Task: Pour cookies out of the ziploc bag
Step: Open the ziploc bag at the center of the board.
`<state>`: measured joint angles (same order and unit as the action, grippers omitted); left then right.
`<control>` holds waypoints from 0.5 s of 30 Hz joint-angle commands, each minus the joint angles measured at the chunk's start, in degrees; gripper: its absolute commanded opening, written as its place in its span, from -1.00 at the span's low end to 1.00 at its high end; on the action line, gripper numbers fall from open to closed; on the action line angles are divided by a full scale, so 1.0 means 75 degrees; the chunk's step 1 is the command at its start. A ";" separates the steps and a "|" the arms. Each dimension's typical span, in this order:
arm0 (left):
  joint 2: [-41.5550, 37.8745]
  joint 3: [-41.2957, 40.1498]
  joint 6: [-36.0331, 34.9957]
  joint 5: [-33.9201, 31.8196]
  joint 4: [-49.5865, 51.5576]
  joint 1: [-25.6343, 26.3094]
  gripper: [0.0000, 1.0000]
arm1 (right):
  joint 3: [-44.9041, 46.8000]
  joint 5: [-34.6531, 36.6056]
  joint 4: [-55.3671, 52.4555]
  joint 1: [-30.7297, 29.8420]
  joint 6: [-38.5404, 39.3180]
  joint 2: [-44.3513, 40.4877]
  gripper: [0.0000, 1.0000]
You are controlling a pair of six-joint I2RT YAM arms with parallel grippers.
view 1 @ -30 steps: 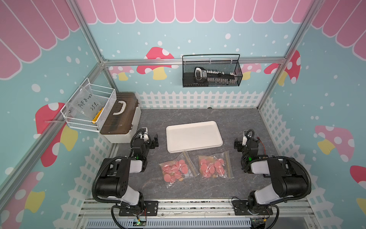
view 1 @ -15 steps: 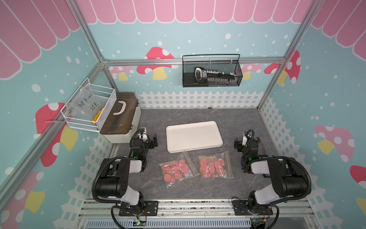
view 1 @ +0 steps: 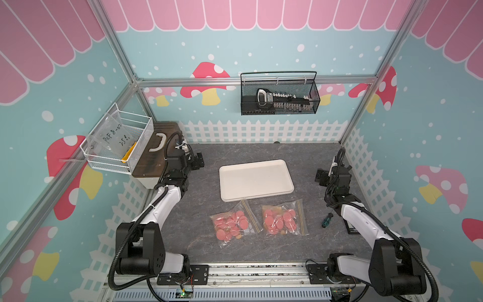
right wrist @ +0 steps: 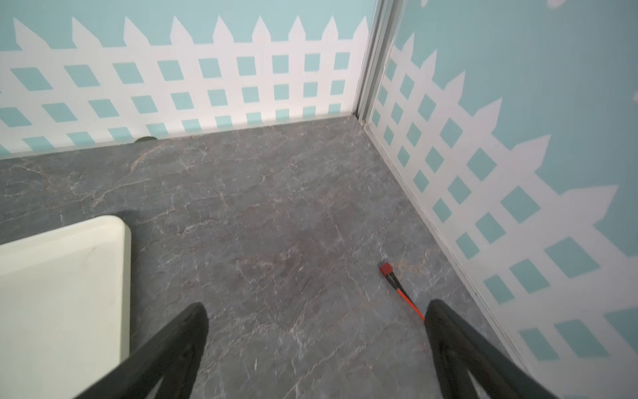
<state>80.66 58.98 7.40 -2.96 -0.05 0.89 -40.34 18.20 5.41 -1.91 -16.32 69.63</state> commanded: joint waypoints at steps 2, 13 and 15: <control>-0.0216 0.0662 0.0776 0.0017 0.2710 0.0522 0.92 | -0.0502 -0.0871 -0.2949 -0.0016 -0.0886 -0.0336 0.97; -0.0683 0.1668 0.1024 -0.0026 0.5023 0.2746 0.92 | -0.0348 -0.3320 -0.5154 -0.0015 -0.1432 -0.1373 0.80; -0.0747 0.1607 0.1221 0.0205 0.5070 0.2975 0.92 | -0.0216 -0.3585 -0.5461 -0.0015 -0.1446 -0.1465 0.77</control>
<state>76.18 70.00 14.13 -3.11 32.34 21.80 -43.75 -2.85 -28.91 -1.91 -25.43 59.61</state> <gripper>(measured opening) 0.963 0.893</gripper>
